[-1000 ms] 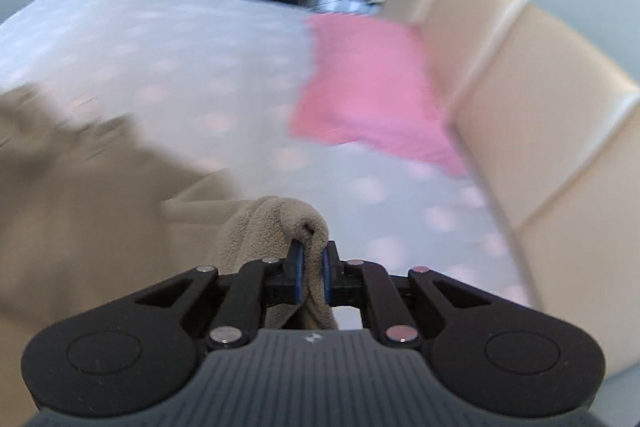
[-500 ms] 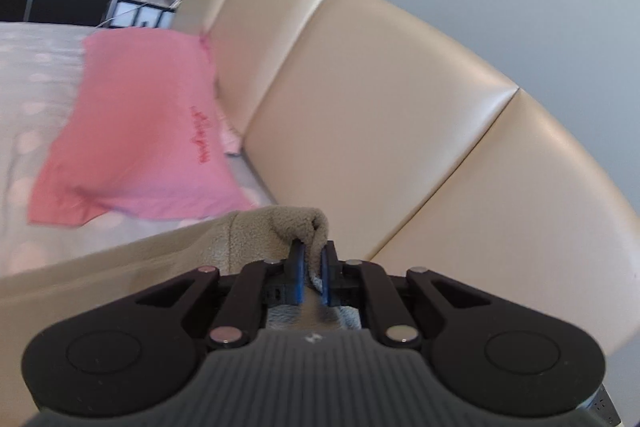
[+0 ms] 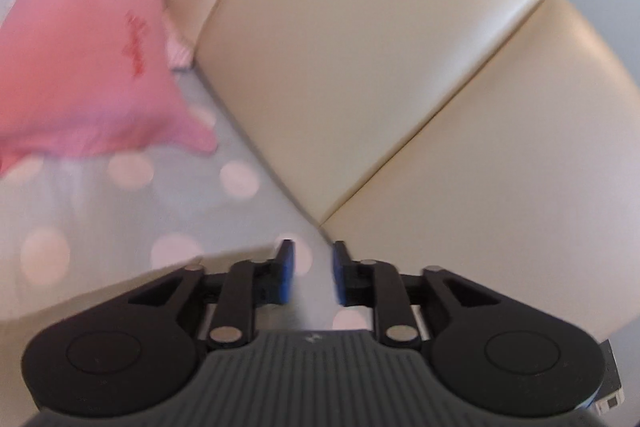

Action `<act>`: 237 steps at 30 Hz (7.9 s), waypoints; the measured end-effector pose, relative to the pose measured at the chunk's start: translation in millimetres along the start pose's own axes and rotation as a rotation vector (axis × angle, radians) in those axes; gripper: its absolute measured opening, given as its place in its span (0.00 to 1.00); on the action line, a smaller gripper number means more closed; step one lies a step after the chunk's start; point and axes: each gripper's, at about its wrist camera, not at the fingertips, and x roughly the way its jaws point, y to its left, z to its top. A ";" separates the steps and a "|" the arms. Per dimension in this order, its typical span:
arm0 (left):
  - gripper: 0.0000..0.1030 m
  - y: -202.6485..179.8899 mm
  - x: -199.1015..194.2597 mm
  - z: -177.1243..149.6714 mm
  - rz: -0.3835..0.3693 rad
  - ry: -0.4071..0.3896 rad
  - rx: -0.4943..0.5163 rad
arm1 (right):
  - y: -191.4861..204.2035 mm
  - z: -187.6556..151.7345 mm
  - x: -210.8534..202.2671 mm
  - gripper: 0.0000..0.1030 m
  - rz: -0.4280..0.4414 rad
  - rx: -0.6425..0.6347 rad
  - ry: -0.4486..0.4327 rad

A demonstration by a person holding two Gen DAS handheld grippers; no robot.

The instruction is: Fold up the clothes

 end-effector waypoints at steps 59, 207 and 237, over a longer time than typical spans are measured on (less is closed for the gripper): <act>0.06 191.2 -74.5 115.4 0.260 -0.318 -0.379 | 124.4 -250.0 -156.3 0.49 0.819 0.059 -0.033; 0.38 -21.8 -111.7 48.2 -0.448 0.058 0.029 | 197.7 -222.6 -282.5 0.50 0.999 -0.333 0.090; 0.30 -61.2 164.7 257.3 -0.513 0.304 -0.206 | 527.2 -42.2 -189.4 0.28 1.026 -0.382 0.147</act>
